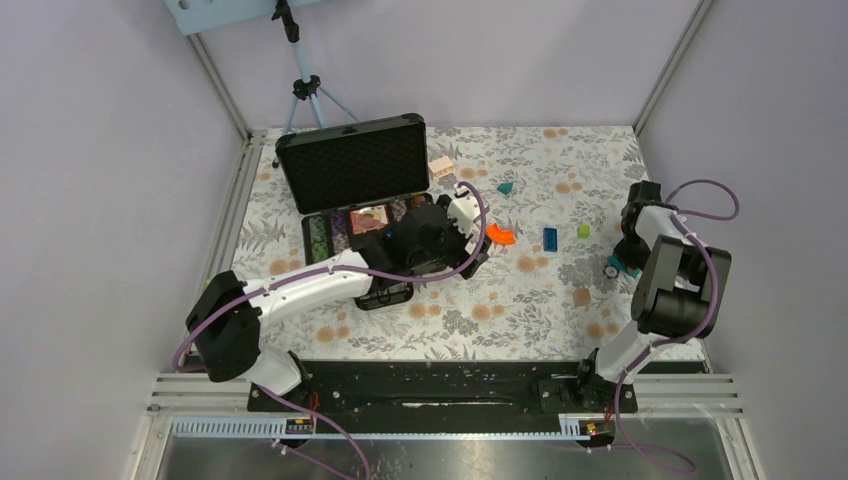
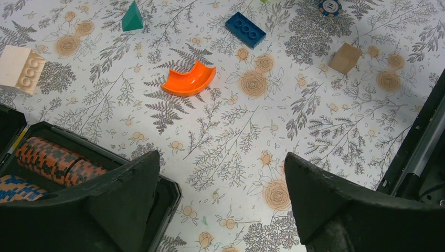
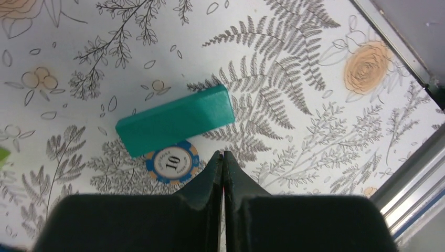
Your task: Pack up texas hold em set
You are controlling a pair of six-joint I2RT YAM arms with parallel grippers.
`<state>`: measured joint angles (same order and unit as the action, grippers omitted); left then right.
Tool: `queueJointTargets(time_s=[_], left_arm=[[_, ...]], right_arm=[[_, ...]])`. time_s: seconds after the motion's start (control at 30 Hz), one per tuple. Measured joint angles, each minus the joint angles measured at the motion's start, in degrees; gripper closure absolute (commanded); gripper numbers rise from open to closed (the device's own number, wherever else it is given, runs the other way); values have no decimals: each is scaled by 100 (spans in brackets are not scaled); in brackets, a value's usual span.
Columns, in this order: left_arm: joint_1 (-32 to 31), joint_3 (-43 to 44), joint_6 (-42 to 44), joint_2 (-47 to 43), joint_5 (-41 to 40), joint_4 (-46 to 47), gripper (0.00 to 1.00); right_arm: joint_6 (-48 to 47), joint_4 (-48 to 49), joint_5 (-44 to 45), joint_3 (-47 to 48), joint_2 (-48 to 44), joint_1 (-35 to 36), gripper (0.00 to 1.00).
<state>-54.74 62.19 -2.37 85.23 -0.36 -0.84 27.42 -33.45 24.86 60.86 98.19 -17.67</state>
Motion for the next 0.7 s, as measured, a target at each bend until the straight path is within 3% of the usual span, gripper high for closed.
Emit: queueJointTargets(time_s=[0.1, 0.2, 0.27, 0.43, 0.7], left_arm=[[0, 0, 0, 0, 0, 0, 12], [0, 0, -2, 0, 2, 0, 12], [0, 0, -2, 0, 2, 0, 12], [0, 0, 0, 0, 2, 0, 12], [0, 0, 2, 0, 4, 0, 12]], right_arm=[[13, -17, -7, -131, -385, 0, 85], [63, -7, -13, -125, -579, -26, 48], [101, -11, -55, -103, -577, -66, 38], [120, -92, -208, 120, -413, -367, 36], [166, -94, -417, 511, 337, -649, 42]])
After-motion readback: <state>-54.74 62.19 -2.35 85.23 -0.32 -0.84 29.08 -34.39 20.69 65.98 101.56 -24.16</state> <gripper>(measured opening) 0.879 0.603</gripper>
